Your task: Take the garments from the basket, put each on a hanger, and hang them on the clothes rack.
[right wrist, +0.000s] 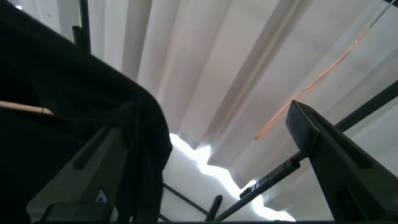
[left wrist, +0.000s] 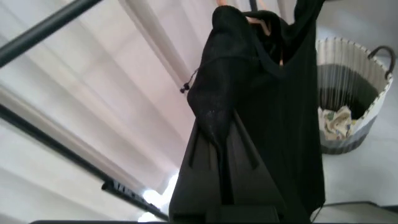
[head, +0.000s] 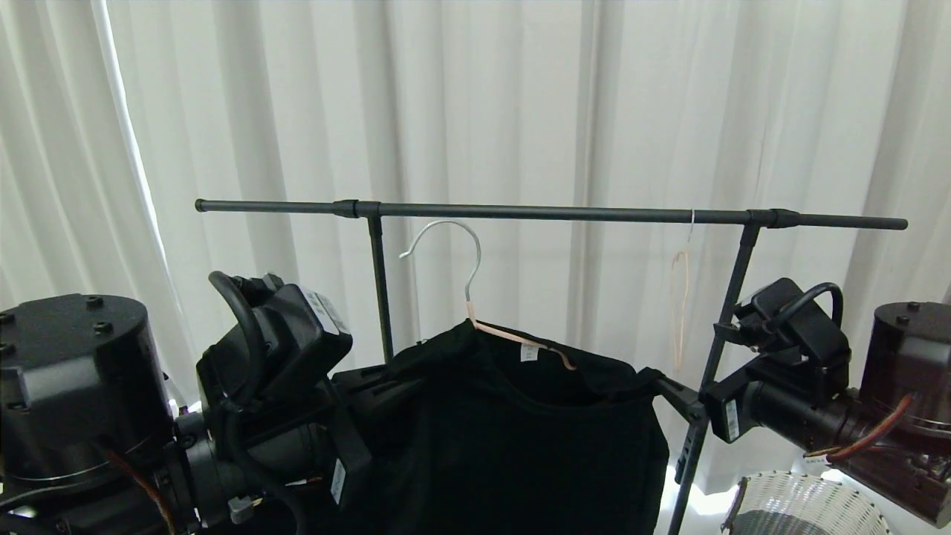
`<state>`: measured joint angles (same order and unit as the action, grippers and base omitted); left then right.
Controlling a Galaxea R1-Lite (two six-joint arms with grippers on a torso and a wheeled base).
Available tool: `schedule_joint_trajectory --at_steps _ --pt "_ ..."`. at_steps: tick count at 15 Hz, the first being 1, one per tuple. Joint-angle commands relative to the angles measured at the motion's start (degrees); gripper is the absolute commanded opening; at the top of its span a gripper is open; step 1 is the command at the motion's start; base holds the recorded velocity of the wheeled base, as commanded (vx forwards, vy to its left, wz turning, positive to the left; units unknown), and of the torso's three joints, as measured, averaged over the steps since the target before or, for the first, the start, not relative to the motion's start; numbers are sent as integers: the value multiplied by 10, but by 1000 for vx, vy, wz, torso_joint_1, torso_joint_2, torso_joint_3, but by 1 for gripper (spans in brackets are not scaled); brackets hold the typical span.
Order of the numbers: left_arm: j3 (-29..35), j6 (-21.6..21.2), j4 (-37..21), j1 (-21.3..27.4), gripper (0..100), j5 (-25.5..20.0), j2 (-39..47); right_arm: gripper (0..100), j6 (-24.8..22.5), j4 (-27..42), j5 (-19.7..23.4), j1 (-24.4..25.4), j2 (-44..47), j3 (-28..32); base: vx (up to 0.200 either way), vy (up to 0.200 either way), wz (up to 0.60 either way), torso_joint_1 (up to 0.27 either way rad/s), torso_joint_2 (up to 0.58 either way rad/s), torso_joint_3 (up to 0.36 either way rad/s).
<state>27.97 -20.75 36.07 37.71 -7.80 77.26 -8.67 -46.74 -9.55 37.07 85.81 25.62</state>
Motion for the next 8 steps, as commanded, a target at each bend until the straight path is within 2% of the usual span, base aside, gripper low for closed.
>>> schedule_joint_trajectory --at_steps 1,3,5,8 --pt "-5 -3 1 -2 0 0 2 100 0 0 -2 -3 9 3 0 0 0 0 0 0" --pt "-34 -19 1 -7 0 2 1 100 0 -1 -3 -21 8 16 0 0 0 0 0 0" --pt "-56 -59 1 -7 0 1 2 100 -2 -1 -3 -33 6 46 0 0 0 0 0 0" --pt "-48 -61 1 0 0 -21 2 100 -20 -1 0 -33 7 56 0 0 0 0 0 0"
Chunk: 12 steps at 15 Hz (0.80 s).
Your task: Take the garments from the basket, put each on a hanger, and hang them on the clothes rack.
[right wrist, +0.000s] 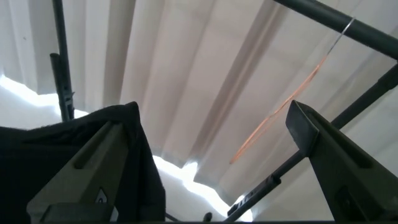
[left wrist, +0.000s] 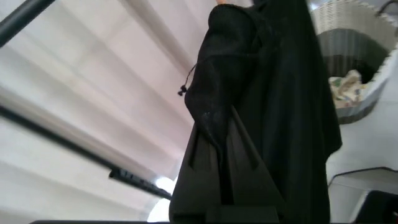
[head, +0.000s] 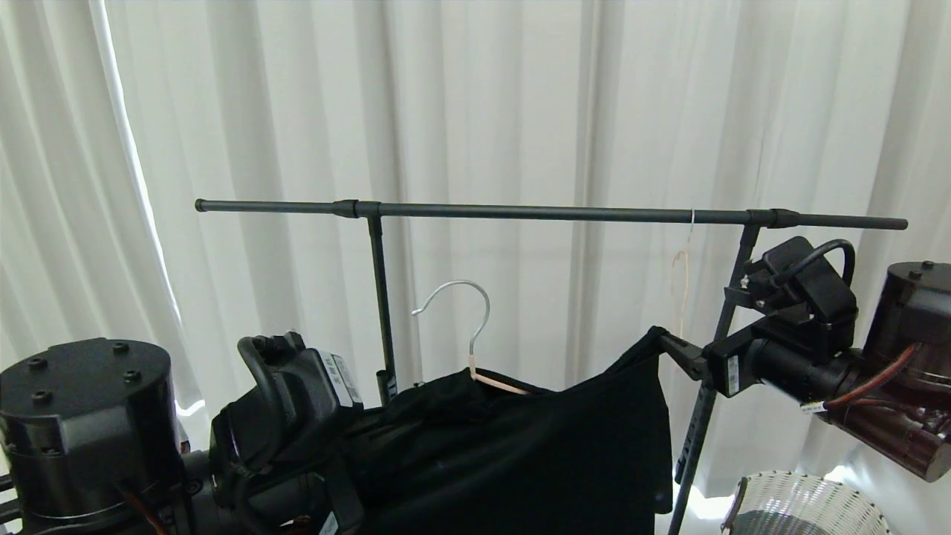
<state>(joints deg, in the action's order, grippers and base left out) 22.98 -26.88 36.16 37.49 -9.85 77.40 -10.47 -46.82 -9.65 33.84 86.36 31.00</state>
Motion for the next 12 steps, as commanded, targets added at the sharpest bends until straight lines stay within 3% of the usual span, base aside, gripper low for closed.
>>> schedule_joint_trajectory --at_steps 1,4,7,12 --pt "6 1 1 1 0 -6 -1 100 -5 0 1 3 2 -1 0 0 0 0 0 0" --pt "22 7 13 0 0 -6 1 100 -5 0 1 11 2 -19 0 0 0 0 0 0" --pt "52 50 25 -1 0 -3 1 100 -4 0 0 9 -2 -51 0 0 0 0 0 0" --pt "48 50 26 -7 0 -3 2 100 -4 0 -2 6 -6 -47 0 0 0 0 0 0"
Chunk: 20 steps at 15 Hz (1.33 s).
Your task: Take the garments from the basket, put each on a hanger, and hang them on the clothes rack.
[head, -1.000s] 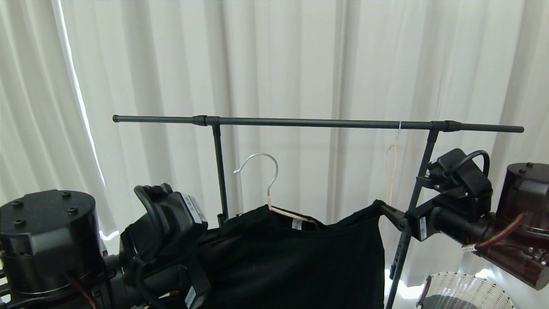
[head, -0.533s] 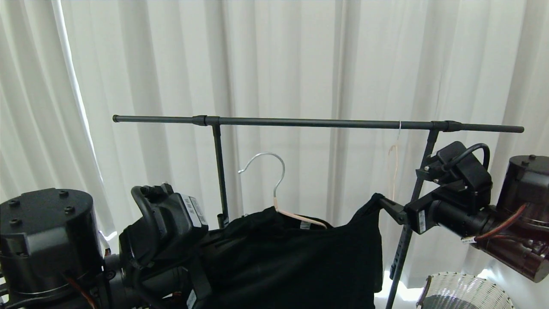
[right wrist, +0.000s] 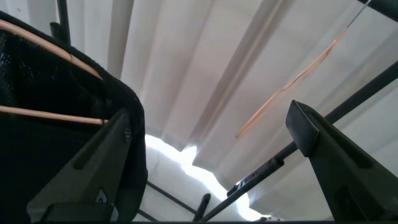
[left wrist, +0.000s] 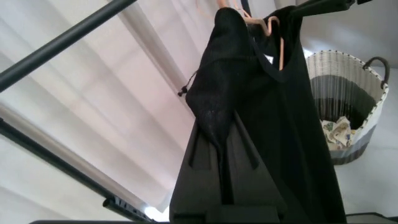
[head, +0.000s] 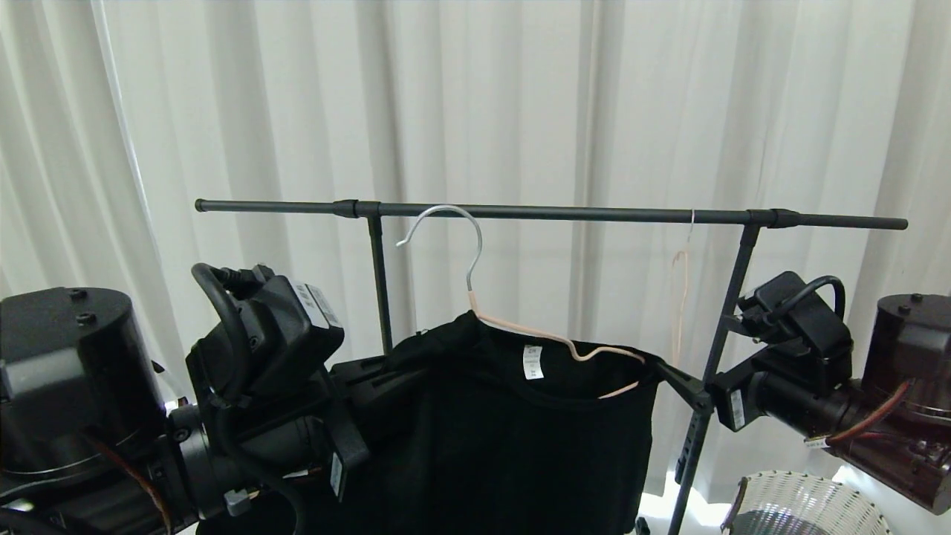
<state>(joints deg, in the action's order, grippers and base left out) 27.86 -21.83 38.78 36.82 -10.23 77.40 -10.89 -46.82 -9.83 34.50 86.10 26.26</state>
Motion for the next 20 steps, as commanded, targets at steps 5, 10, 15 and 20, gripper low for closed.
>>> schedule_joint_trajectory --at_steps 5,10,15,20 --pt "-1 -19 0 -13 0 4 27 100 -1 0 2 1 -22 -1 0 0 0 0 0 0" --pt "3 -73 13 -19 0 3 57 100 -2 2 4 16 -34 -2 0 0 0 0 0 0" --pt "-14 -97 87 -24 0 -48 75 100 -2 36 24 37 -37 3 0 0 0 0 0 0" --pt "-4 -167 87 -40 0 -83 119 100 -11 142 73 43 -74 42 0 0 0 0 0 0"
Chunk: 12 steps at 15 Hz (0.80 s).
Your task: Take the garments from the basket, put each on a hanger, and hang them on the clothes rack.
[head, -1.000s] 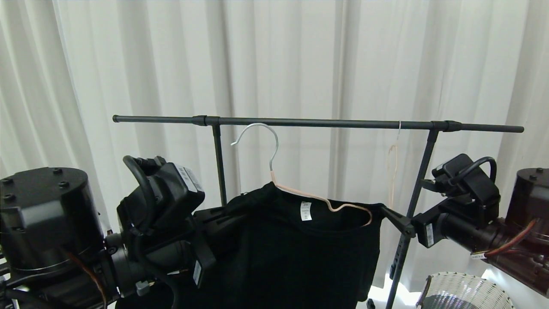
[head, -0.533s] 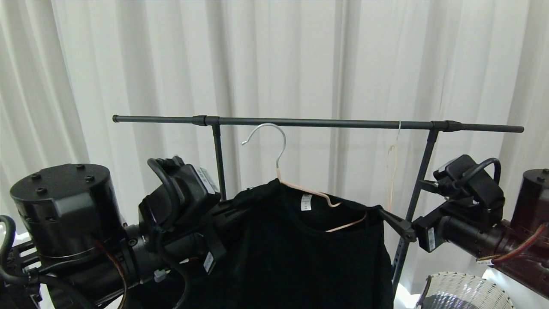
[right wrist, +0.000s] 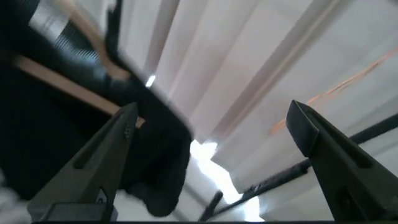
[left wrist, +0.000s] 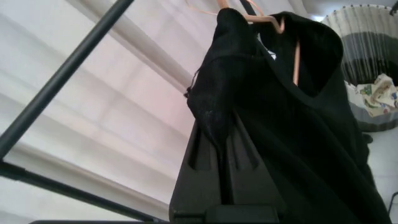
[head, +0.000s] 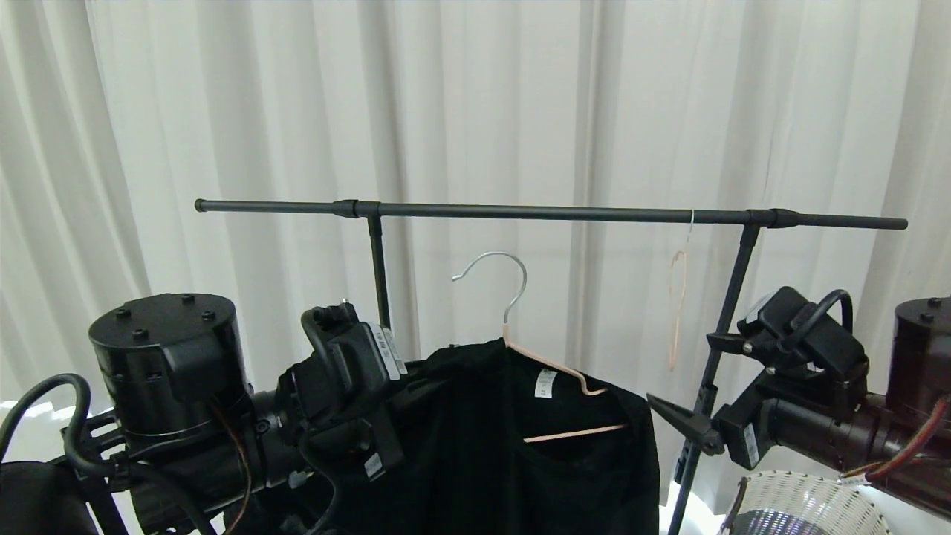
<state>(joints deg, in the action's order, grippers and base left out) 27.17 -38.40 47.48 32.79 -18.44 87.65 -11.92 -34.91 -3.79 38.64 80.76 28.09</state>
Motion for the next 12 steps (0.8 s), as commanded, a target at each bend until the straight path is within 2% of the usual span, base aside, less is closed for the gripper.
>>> schedule_joint_trajectory --at_steps 1,3,5,7,8,10,12 --pt "3 0 1 0 0 -1 19 100 0 66 29 2 -32 44 0 0 0 0 0 0" --pt "3 3 1 0 0 -11 15 100 0 152 56 6 -49 78 0 0 0 0 0 0" --pt "2 2 1 0 0 -67 13 100 -6 241 103 27 -53 125 0 0 0 0 0 0" --pt "2 0 1 0 0 -90 14 100 -28 313 142 48 -43 164 0 0 0 0 0 0" --pt "2 0 1 1 0 -90 13 100 -56 355 172 59 -27 185 0 0 0 0 0 0" --pt "2 1 19 3 0 -91 14 100 -76 371 199 72 4 202 0 0 0 0 0 0" --pt "2 2 39 4 0 -103 15 100 -76 370 200 83 36 225 0 0 0 0 0 0"
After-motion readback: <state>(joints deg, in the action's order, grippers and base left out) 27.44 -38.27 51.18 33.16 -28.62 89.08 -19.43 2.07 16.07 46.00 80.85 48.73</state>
